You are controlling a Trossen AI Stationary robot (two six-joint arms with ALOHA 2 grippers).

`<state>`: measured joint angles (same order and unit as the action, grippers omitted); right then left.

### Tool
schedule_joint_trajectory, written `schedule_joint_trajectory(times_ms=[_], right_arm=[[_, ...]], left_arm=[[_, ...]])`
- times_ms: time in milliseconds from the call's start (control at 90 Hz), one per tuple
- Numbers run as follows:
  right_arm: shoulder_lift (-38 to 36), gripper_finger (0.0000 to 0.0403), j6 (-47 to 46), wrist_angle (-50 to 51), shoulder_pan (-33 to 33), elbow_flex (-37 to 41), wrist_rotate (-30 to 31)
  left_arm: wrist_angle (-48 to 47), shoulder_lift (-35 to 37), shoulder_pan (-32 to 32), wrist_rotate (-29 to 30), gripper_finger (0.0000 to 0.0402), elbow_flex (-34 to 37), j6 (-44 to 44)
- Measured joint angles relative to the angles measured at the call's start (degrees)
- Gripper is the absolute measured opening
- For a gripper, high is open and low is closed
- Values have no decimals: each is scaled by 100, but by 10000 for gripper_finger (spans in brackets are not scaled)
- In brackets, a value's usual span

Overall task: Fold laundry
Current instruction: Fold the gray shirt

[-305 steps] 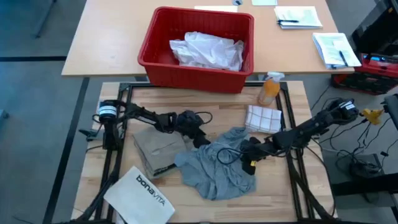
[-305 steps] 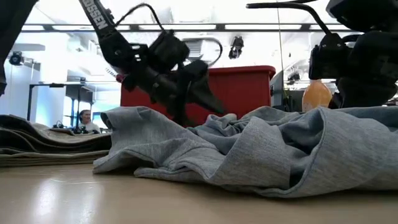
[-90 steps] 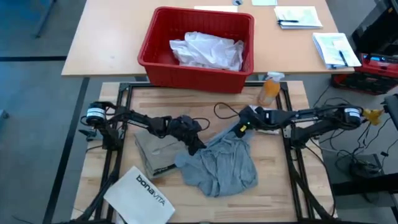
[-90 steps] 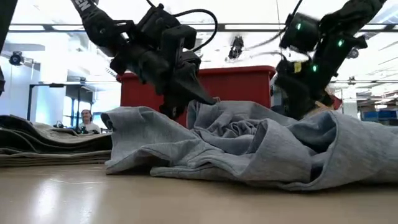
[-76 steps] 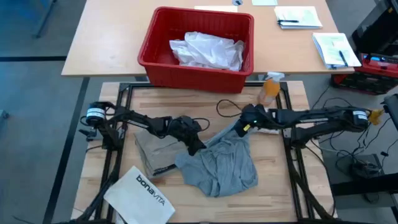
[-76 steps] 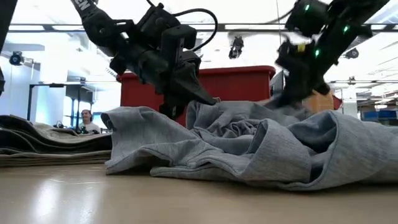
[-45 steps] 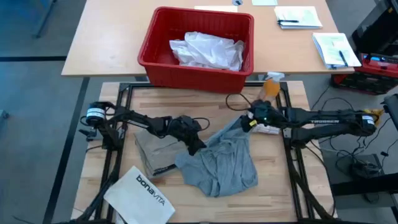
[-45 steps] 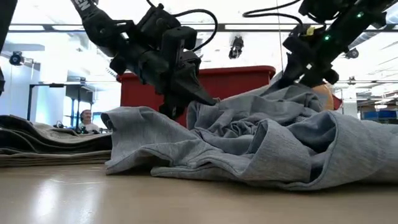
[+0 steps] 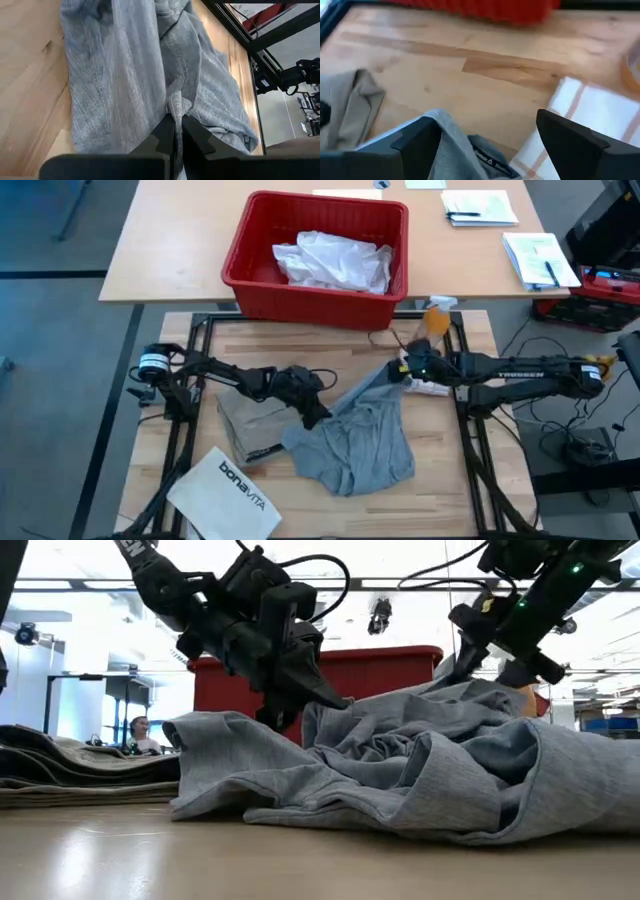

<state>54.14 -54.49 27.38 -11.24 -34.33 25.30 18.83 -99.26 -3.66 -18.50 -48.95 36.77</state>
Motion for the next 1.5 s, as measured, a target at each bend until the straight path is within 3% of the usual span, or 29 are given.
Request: schedule_joint_trajectory(times_ms=[89,244,378,644,789,856,933,1044,1178,1311,1500], right_arm=[[42,294,-224,-17,-84,0,-219],[187,288,26,29,-552,0,-1649],[372,292,400,296,-827,0,-2404],[553,267,570,491,-1253,0,-2291],[479,240,1502,-370,-939,2,-3851],[476,227,1888,-577,-453,0,-4168],[530,213,2373,-556,192,20,-4023],[788,196,2856,-647,1014,106,-3313],[1249,181,3323,-1550,1628,109,-2861],[1866,170,3763,-2055,1843,80,-2695],[2170,154,2907,-1773,1642,9,-2318]], left_arm=[[0,0,0,4,2,1,25],[-4,0,0,10,2,2,84],[-3,0,4,134,2,2,130],[-2,0,28,153,2,2,176],[0,0,28,367,2,2,193],[2,0,28,431,2,2,248],[11,0,-22,440,2,2,265],[-27,0,-107,455,2,2,173],[-51,0,-197,470,2,2,35],[-80,0,-249,465,2,2,-26],[-538,26,-262,404,2,2,-117]])
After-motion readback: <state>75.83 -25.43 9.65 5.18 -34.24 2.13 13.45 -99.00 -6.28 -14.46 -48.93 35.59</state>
